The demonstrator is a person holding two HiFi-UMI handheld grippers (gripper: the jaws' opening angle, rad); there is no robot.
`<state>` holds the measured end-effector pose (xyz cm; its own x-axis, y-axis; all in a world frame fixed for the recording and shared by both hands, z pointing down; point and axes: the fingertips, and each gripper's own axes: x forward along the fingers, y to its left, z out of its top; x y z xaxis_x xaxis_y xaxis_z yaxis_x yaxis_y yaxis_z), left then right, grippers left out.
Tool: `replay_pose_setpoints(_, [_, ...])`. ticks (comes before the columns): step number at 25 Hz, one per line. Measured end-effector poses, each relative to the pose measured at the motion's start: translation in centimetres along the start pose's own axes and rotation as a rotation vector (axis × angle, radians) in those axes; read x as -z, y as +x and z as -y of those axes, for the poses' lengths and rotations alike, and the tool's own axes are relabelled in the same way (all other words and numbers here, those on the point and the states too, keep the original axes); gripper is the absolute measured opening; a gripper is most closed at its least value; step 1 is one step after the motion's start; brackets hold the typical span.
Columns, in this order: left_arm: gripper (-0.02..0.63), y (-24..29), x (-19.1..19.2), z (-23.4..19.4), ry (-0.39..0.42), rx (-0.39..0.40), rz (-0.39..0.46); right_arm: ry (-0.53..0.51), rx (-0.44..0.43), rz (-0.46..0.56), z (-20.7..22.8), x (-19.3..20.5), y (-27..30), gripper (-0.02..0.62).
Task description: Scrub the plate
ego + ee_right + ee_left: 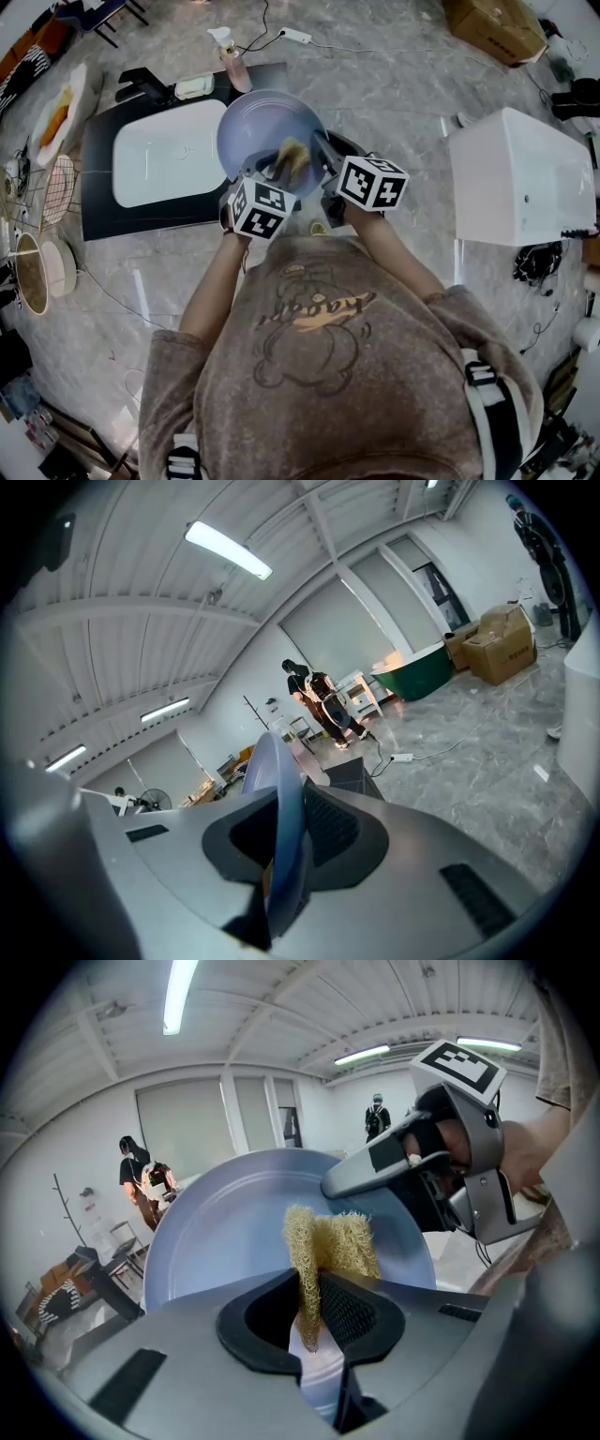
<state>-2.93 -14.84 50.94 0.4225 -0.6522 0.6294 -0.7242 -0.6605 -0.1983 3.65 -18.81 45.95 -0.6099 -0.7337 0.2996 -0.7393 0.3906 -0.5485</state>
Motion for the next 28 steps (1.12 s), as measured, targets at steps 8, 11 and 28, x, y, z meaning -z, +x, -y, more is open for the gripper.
replay_pose_setpoints(8, [0.064,-0.8,-1.4,-3.1,-0.054,-0.053,0.039,-0.025,-0.074,-0.042,-1.2,0.8,-0.1,0.051])
replay_pose_setpoints(11, [0.064,-1.2,-1.4,-4.7,-0.083,-0.081,0.049,-0.019,-0.092,-0.049,-1.4,1.0,-0.2,0.051])
replay_pose_setpoints(28, [0.064,-4.4,0.1,-9.0,-0.164,-0.173,0.058,-0.007,-0.054,-0.009,0.6,-0.4,-1.4,0.037])
